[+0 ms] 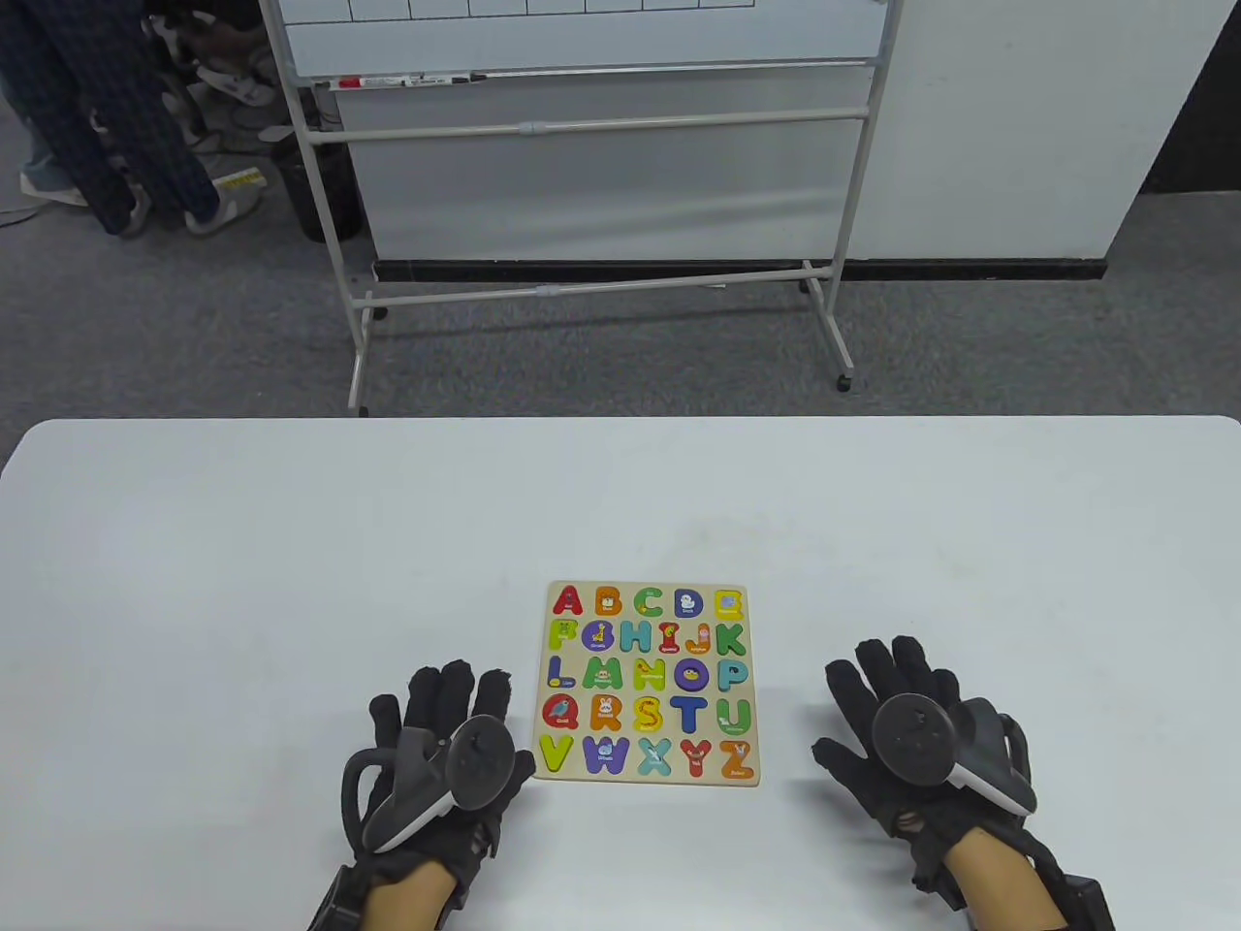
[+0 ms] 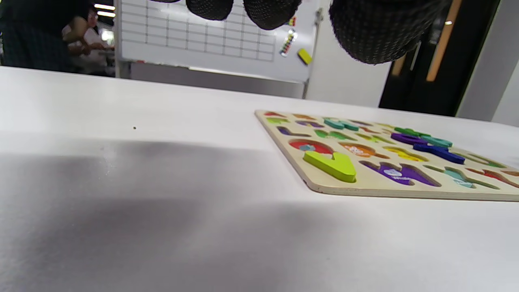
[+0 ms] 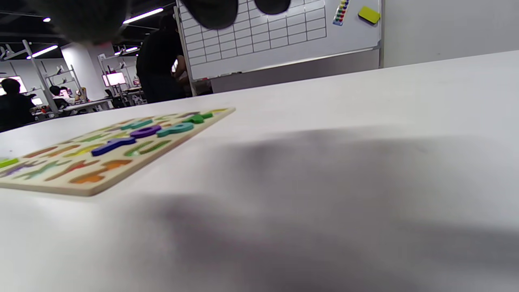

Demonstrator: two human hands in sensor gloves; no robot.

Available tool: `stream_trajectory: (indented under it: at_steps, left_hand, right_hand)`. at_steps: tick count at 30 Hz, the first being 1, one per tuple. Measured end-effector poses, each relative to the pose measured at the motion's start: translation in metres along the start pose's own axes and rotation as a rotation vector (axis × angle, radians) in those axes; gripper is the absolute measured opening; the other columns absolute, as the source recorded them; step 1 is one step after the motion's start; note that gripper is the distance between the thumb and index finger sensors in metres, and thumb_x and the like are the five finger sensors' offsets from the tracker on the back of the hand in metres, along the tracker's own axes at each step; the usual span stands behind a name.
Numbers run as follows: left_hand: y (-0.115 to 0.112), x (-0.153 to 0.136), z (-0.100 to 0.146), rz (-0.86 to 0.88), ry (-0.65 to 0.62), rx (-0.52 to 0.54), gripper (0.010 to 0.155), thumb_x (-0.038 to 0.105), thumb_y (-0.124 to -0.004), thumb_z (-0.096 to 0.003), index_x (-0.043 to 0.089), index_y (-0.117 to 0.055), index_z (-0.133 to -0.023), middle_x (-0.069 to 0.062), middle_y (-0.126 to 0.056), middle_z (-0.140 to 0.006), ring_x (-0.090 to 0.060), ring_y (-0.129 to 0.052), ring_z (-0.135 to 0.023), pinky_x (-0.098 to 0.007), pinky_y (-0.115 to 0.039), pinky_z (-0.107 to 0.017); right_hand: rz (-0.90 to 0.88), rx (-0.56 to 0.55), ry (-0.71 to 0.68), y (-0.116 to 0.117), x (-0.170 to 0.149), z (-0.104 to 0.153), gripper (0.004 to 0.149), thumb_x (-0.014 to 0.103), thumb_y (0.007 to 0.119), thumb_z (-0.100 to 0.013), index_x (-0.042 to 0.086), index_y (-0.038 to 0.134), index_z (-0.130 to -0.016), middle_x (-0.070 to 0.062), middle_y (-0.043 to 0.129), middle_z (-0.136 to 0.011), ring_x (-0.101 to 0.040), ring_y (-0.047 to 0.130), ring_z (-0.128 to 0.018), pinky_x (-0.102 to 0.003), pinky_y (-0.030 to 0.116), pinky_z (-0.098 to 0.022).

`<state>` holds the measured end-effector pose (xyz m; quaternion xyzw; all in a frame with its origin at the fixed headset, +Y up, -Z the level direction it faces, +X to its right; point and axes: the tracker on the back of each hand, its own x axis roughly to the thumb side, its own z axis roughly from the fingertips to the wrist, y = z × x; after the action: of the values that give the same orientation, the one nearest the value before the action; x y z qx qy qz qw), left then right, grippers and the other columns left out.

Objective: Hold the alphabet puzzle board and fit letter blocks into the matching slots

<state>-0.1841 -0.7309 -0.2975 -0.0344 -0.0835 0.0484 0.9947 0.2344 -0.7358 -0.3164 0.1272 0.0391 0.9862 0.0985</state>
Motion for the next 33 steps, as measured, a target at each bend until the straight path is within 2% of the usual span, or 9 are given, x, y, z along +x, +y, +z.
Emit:
stream_trajectory:
  at_steps: [23,33]
  left_hand:
    - [-0.0036,0.0018,-0.0035,0.031,-0.012,-0.031,0.082,0.056,-0.07,-0.049,0.015,-0.04,-0.114,-0.025,-0.031,-0.117,-0.057,-0.033,-0.108,-0.077,-0.027,-0.068]
    - [-0.0035,-0.0004,-0.004,0.053,-0.01,-0.04,0.083,0.056,-0.07,-0.0491,0.015,-0.039,-0.114,-0.025,-0.03,-0.117,-0.057,-0.032,-0.108,-0.077,-0.027,-0.068]
  right_hand:
    - [-0.009,0.024,-0.015,0.0029,0.0009,-0.0001,0.082,0.064,0.063,-0.047,0.024,0.038,-0.114,-0.015,0.027,-0.121,-0.044,0.014,-0.11,-0.068,0.026,-0.073]
    - [0.0,0.027,-0.011,0.0026,0.0023,0.0005,0.082,0.064,0.063,-0.047,0.024,0.038,-0.114,-0.015,0.027,-0.121,-0.044,0.014,-0.111,-0.07,0.021,-0.071]
